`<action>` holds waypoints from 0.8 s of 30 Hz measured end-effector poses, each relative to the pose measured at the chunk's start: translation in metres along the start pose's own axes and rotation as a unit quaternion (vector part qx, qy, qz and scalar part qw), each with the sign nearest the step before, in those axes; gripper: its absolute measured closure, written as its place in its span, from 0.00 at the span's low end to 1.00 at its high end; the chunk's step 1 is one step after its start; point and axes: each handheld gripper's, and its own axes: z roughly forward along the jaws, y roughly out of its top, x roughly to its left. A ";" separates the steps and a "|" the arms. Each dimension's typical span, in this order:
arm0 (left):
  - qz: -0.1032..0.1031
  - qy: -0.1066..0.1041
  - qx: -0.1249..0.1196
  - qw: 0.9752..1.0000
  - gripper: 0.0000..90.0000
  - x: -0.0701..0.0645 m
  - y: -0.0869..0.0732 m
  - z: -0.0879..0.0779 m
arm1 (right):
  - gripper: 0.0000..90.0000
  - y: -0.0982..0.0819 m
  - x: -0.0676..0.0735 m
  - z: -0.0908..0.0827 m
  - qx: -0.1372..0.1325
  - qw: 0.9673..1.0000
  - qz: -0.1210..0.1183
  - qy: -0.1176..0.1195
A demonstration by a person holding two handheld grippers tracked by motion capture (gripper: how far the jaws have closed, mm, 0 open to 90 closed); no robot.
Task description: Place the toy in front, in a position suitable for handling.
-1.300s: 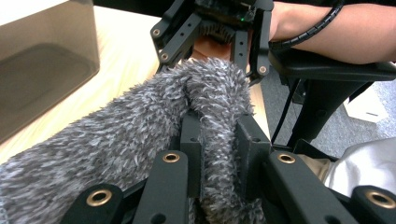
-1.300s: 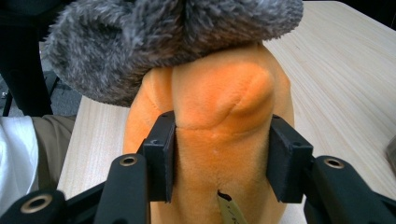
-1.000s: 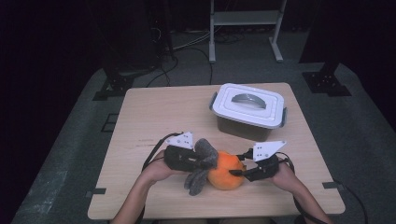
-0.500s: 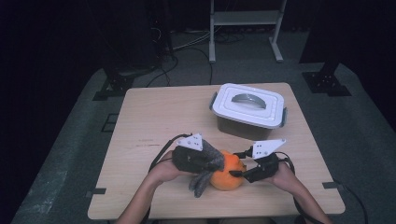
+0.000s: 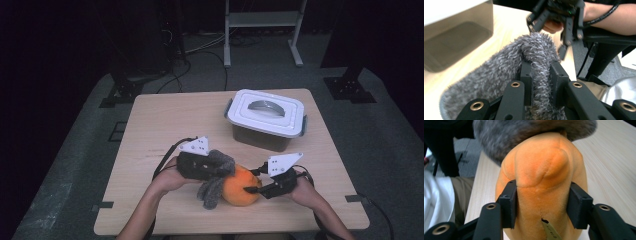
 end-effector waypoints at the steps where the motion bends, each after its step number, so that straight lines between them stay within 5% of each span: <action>1: -0.002 -0.001 0.004 1.000 0.84 0.001 0.001 0.001 | 0.54 0.001 0.002 0.001 0.001 1.000 -0.011 0.002; 5: -0.019 -0.009 0.018 1.000 0.84 0.002 -0.007 0.017 | 0.54 0.002 0.001 0.000 0.009 1.000 -0.020 -0.011; 7: -0.021 -0.007 0.017 1.000 0.84 0.000 -0.009 0.020 | 0.43 0.004 0.001 -0.002 0.015 1.000 0.000 -0.022; 9: -0.019 -0.005 0.018 1.000 0.84 -0.002 -0.008 0.020 | 0.27 0.009 0.003 -0.003 0.026 0.998 0.056 -0.012; 11: -0.018 0.000 0.020 1.000 0.84 -0.003 -0.006 0.019 | 0.24 0.014 0.004 -0.004 0.028 0.996 0.086 -0.005; 14: -0.021 -0.011 0.016 1.000 0.84 -0.005 -0.005 0.021 | 0.26 0.016 0.009 -0.002 0.034 0.995 0.096 -0.024; 21: -0.018 -0.040 0.021 0.999 0.84 -0.015 -0.008 0.029 | 0.49 0.009 -0.003 0.000 0.036 0.999 0.028 -0.003; 24: -0.007 -0.032 0.018 0.999 0.84 -0.017 -0.004 0.024 | 0.56 0.005 -0.006 -0.002 0.029 0.999 0.005 0.011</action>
